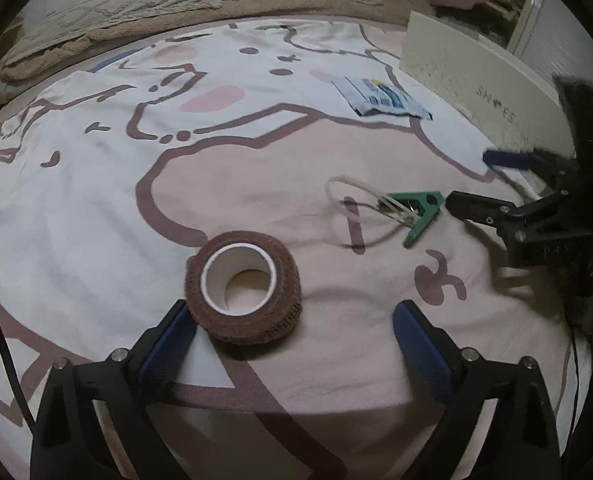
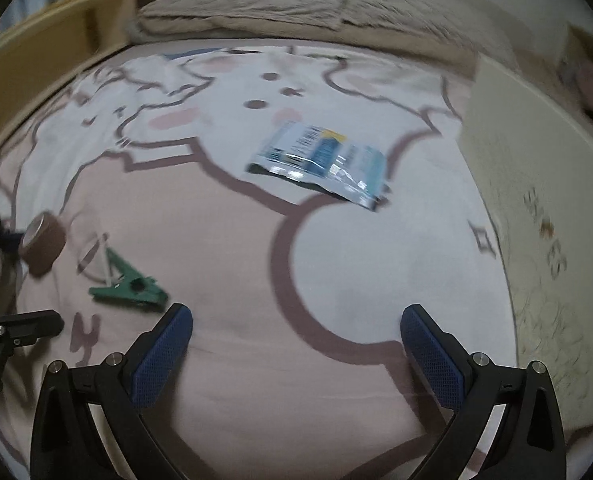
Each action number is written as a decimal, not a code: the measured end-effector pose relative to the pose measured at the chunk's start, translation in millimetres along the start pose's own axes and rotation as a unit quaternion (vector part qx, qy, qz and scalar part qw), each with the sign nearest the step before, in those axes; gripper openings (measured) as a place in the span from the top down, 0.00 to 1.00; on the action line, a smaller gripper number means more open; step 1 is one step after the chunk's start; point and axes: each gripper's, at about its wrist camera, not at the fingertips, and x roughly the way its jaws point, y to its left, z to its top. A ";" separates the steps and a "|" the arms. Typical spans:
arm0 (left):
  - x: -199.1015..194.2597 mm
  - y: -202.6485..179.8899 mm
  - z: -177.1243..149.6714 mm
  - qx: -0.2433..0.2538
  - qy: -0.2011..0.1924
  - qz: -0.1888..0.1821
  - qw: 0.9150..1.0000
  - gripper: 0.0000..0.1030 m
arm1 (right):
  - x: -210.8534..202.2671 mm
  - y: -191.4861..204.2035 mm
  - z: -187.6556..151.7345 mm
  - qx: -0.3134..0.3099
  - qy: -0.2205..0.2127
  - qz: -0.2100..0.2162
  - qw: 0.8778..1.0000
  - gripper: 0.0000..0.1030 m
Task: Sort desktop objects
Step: 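Reach the right tool to the green clip while the left holds the tape roll, then close the right tool on the green clip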
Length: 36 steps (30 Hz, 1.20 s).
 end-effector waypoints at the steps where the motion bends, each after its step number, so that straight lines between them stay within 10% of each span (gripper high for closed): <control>1: -1.8 2.9 0.0 -0.009 -0.006 0.000 1.000 0.14 | -0.6 -3.0 -1.1 0.008 -0.003 0.004 1.000 0.00; 15: -13.7 27.1 1.1 -0.082 -0.039 -0.012 0.996 0.54 | -16.7 28.0 -2.6 0.011 -0.004 0.093 0.996 0.05; 36: -16.8 33.1 -3.1 -0.093 -0.050 0.019 0.994 0.55 | -2.4 78.2 11.9 -0.027 0.000 0.084 0.996 0.42</control>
